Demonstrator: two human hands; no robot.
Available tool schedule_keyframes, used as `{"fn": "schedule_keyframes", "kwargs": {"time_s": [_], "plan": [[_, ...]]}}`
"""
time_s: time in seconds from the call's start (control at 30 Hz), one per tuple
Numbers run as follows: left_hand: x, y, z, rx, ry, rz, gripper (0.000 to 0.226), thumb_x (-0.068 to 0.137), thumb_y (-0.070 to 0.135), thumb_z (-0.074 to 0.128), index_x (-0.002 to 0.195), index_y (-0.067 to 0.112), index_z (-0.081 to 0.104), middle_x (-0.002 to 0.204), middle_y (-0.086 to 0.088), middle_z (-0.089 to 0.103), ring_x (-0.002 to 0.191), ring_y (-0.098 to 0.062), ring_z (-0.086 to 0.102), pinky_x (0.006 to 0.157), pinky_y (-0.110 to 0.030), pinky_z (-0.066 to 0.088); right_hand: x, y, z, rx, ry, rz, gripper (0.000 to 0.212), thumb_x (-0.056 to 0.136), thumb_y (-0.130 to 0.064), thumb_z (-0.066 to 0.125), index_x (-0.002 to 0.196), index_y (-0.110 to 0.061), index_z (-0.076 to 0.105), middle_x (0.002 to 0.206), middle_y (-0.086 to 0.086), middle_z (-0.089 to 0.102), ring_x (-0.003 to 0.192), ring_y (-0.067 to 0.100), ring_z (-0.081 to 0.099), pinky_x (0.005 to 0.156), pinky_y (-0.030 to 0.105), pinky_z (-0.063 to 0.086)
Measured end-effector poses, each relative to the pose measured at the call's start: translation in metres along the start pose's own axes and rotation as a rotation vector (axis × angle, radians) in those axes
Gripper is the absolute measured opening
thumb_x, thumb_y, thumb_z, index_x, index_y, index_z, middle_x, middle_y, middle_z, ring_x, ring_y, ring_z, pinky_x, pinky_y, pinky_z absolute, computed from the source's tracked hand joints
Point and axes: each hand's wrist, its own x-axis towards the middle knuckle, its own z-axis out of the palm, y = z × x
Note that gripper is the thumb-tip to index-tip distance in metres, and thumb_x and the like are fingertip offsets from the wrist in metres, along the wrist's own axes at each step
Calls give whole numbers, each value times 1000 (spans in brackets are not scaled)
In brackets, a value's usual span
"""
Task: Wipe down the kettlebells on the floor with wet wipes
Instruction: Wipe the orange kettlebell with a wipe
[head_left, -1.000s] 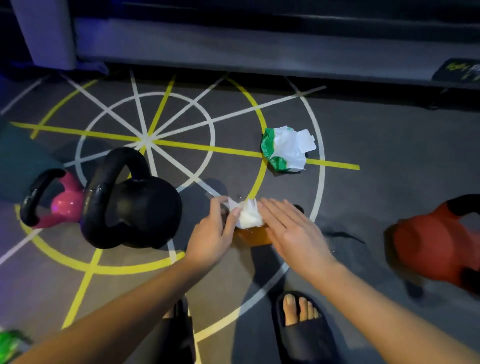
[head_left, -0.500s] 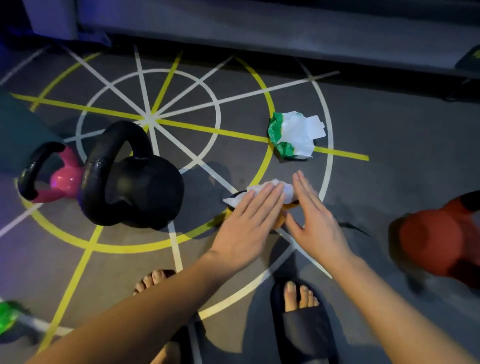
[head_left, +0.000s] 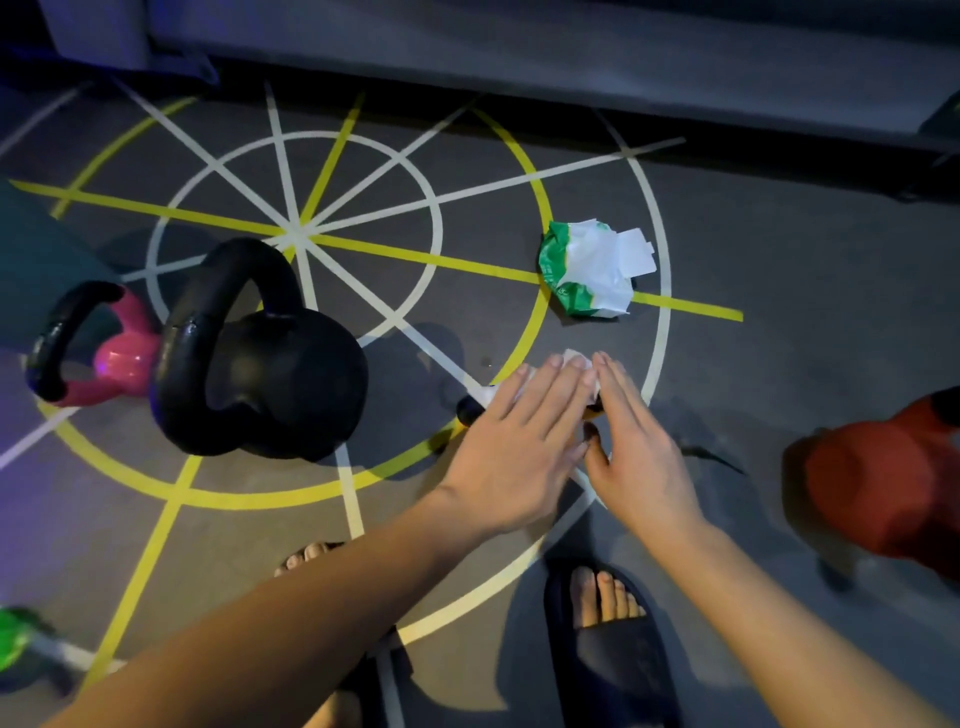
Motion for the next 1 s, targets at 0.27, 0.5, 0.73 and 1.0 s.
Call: {"fn": "schedule_keyframes", "kwargs": {"time_s": [0.27,0.5,0.73,1.0], "plan": [[-61,-30,9,-557,-65,-408,85,107,49,40,158,19,-21,169,3,-19,157,-11,-8,127,-35,14,0,-5,8,-9,48,22,74,97,-15,62,161,-16,26,166,-4,28,153,7,19,117,29,24],[-33,-6,15,120,-4,61,76,107,47,36,162,2,9,171,-14,0,158,-29,-2,128,-51,6,1,-3,6,-31,55,-2,75,94,-11,65,159,-14,30,165,-2,32,153,11,25,115,36,37],[-68,-25,25,-59,6,-86,77,108,44,40,161,0,7,170,-19,-3,158,-34,2,126,-54,19,1,-4,8,-56,77,-14,72,97,-14,61,160,-14,27,165,1,32,153,16,26,117,38,35],[-3,-35,7,-288,157,-306,44,108,39,42,138,9,50,119,-11,59,105,-30,59,89,-43,53,28,10,-12,-121,55,-181,44,94,-29,64,136,-16,59,123,5,62,111,28,62,86,49,58]]}}
